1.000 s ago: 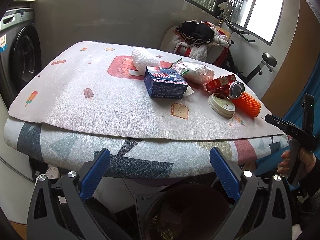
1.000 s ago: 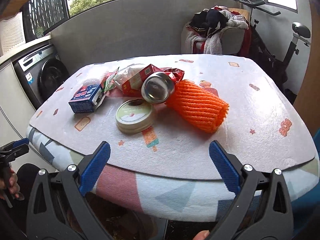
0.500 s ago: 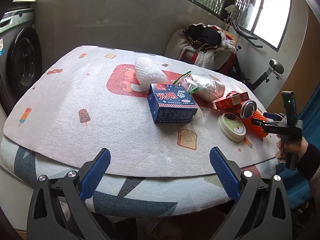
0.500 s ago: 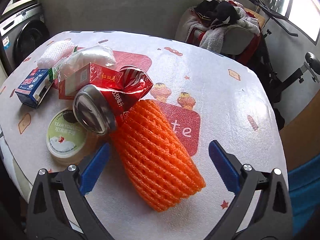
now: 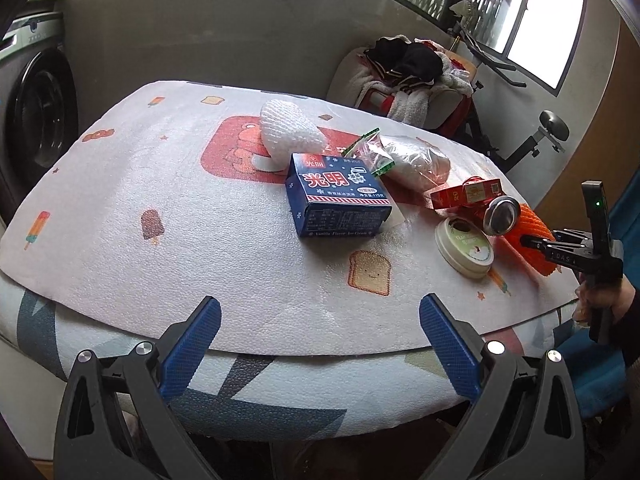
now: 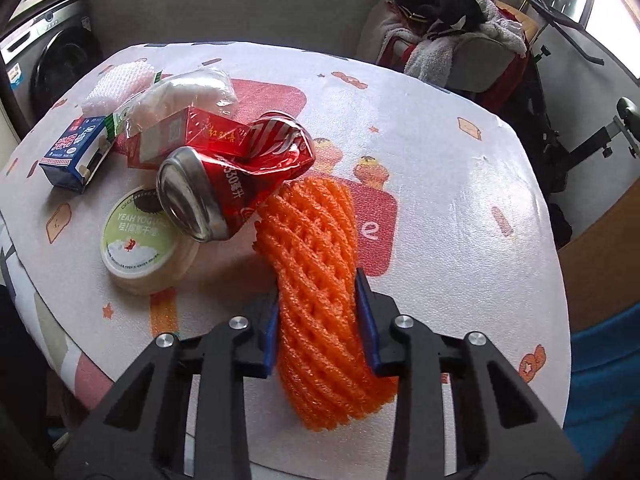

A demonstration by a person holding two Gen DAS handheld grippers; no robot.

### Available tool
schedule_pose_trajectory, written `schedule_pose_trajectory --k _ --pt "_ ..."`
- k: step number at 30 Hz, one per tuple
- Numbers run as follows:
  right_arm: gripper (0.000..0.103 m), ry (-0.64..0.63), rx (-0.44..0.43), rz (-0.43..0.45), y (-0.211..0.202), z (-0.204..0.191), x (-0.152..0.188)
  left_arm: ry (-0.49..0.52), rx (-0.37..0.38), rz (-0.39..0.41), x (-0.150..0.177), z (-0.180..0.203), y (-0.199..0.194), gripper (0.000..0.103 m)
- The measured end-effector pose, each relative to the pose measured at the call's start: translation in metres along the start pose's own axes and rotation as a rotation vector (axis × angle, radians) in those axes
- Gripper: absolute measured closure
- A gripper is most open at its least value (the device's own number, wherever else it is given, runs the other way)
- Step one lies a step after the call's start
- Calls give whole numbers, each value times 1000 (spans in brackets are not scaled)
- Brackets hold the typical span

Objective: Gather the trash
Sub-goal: 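Close the right gripper on the orange foam net and lift it, then grasp the blue ice-cream box with the left gripper while the right holds the foam net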

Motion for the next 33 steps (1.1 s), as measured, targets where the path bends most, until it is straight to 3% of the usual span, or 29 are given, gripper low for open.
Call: schedule_pose_trajectory --k 6,15,26,30,33 --pt "69 106 24 85 -26 26 2 9 5 2 -1 3 -1 6" --pt "69 276 -105 253 -56 20 -7 -22 2 -18 -12 -3 8 6" --pt "69 360 -146 247 -53 -10 5 -124 17 -153 -73 10 74 6" --pt "69 380 -153 247 -55 -11 13 -100 28 -243 -83 27 111 6" --pt "69 383 -157 242 -56 -9 17 -94 -16 -273 -89 28 131 6"
Point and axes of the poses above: each gripper's, at about its wrist camera, not at the fingertips, and y roughly the way its jaws point, z to its right, x to its underside, the point moved 8 cm from there along y, roughly the way its jaws point
